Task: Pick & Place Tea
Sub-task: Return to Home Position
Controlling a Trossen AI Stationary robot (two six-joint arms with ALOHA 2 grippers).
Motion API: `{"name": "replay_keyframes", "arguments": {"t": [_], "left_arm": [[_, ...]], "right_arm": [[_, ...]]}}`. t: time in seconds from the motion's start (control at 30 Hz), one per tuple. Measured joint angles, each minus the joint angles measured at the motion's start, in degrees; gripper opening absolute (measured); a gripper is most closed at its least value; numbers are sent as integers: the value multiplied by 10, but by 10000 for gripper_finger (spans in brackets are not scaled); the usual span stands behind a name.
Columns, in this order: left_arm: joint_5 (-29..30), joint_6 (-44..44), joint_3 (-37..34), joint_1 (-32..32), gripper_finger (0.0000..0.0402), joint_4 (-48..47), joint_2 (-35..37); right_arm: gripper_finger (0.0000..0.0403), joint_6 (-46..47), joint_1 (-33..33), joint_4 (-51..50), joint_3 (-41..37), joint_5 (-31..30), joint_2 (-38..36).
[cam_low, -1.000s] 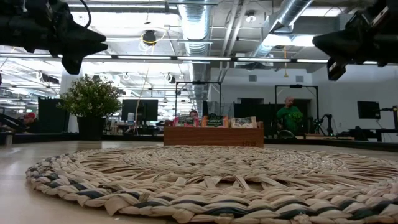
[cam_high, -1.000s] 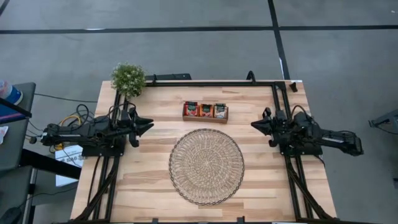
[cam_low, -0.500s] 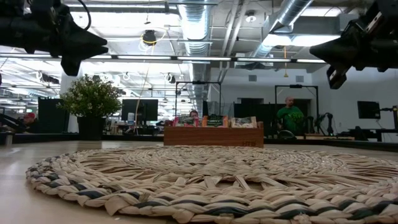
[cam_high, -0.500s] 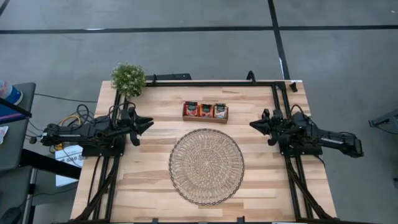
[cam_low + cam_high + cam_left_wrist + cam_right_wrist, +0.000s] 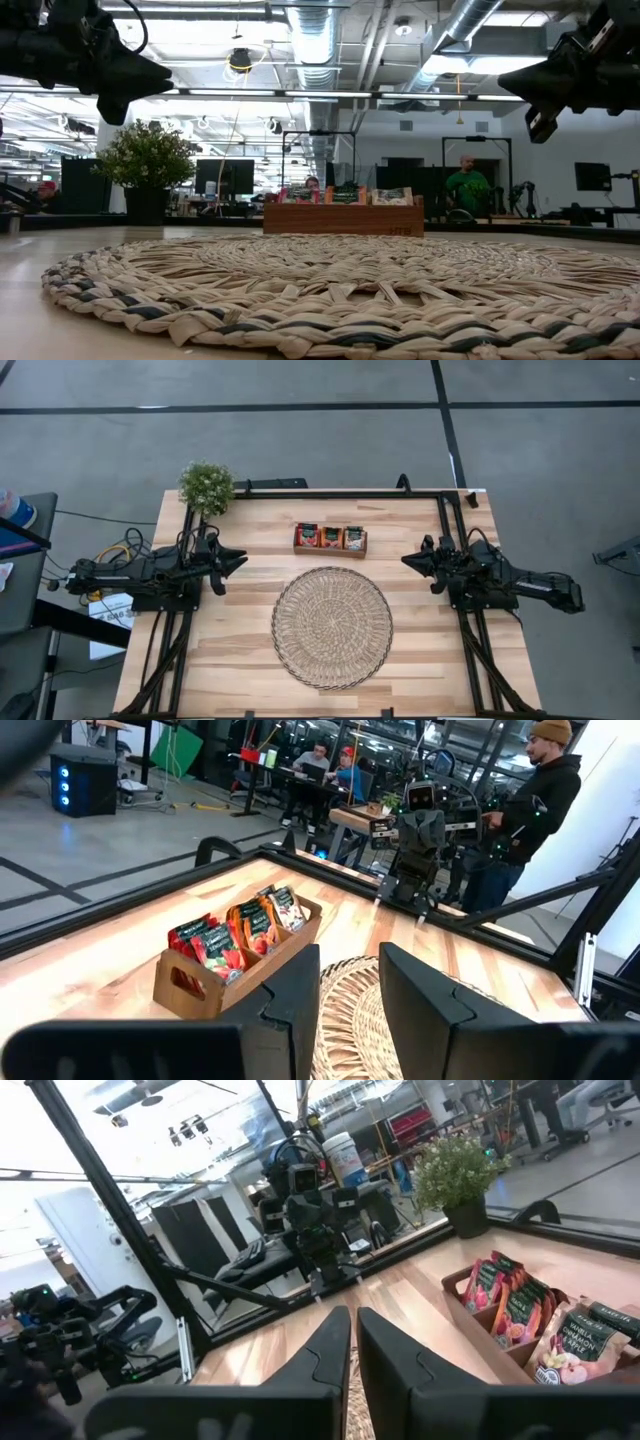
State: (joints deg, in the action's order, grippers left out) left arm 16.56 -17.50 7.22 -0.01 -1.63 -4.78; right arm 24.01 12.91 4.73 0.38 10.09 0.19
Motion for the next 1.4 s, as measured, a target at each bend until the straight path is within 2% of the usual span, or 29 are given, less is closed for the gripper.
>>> {"name": "replay_keyframes", "arguments": {"t": [1.4], "left_arm": [[0,1,0,-1,97,0,0]], "right_arm": [[17,0,0,0,-1,-1,0]]}}
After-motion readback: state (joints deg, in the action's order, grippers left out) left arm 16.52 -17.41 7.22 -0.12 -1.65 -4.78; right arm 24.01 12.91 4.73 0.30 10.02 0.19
